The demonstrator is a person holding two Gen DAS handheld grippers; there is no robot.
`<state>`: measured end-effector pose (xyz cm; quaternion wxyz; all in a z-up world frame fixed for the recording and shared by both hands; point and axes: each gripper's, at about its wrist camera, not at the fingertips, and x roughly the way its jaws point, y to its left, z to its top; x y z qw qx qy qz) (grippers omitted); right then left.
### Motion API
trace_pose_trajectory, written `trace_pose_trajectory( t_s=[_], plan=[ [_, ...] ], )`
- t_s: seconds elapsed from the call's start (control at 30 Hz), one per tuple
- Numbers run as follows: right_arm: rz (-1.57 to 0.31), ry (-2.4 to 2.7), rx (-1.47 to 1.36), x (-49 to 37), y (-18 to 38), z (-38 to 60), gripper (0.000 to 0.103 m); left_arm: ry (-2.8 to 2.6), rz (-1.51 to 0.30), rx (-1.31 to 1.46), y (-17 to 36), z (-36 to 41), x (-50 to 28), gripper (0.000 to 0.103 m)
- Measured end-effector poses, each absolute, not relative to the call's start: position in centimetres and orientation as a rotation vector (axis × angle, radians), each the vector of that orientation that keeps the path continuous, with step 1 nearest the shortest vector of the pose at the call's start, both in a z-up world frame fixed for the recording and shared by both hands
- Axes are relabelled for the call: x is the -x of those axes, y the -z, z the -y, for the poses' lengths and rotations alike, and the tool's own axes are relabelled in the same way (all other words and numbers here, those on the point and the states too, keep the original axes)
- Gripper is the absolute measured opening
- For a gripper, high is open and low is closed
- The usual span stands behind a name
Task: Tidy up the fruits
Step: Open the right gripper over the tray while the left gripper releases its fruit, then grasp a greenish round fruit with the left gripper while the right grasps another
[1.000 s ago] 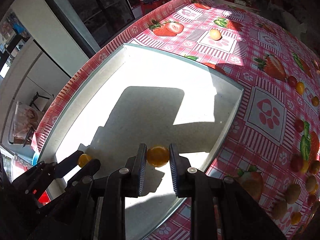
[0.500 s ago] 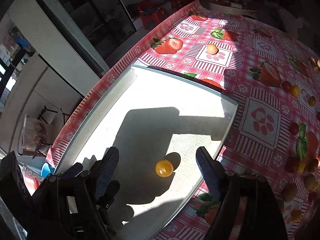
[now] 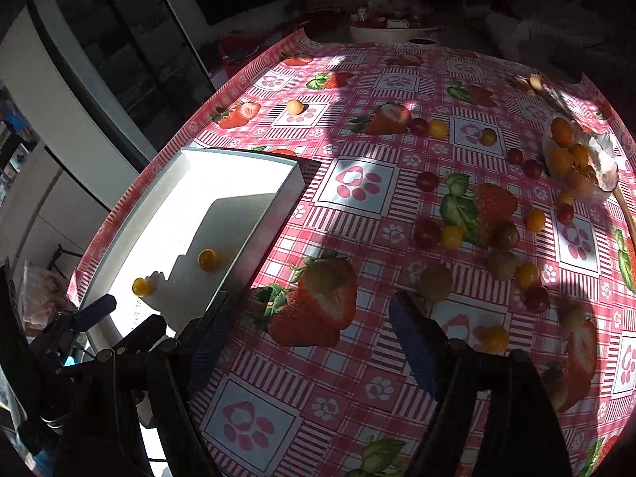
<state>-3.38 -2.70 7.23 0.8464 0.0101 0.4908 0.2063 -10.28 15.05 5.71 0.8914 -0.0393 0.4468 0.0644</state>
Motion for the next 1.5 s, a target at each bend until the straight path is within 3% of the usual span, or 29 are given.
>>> trace_pose_trajectory(
  t_s=[0.43, 0.83, 0.9, 1.03, 1.13, 1.23, 1.33, 1.4, 1.5],
  plan=[
    [-1.037, -0.177, -0.026, 7.0, -5.1, 14.5, 0.082, 0.084, -0.921, -0.097, -5.2, -3.2, 7.5, 0.087],
    [-1.055, -0.125, -0.045, 6.8, -2.7, 17.9, 0.082, 0.149, -0.958, -0.164, -2.2, 1.2, 3.1, 0.086],
    [-1.056, -0.128, -0.038, 6.6, -2.5, 17.8, 0.082, 0.144, -0.987, -0.166, -1.5, 1.2, 2.3, 0.070],
    [-1.049, -0.122, 0.002, 6.2, -2.0, 17.2, 0.082, 0.145, -0.996, -0.118, -1.2, 0.7, 1.7, 0.069],
    [-1.040, -0.115, 0.040, 6.0, -1.9, 16.7, 0.082, 0.152, -0.994, -0.119, -1.3, 0.9, 1.5, 0.062],
    [-1.026, -0.111, 0.079, 5.9, -1.9, 16.1, 0.075, 0.173, -0.995, -0.105, -1.3, 1.3, 1.4, 0.046],
    [-1.018, -0.130, 0.098, 6.0, -2.1, 15.5, 0.056, 0.183, -0.992, -0.110, -1.4, 1.7, 1.4, 0.028],
    [-1.016, -0.150, 0.104, 5.9, -2.3, 15.1, 0.033, 0.180, -0.992, -0.110, -1.5, 1.7, 1.6, 0.026],
    [-1.025, -0.168, 0.082, 5.9, -2.3, 15.0, 0.030, 0.184, -0.996, -0.086, -1.7, 1.2, 2.1, 0.026]
  ],
)
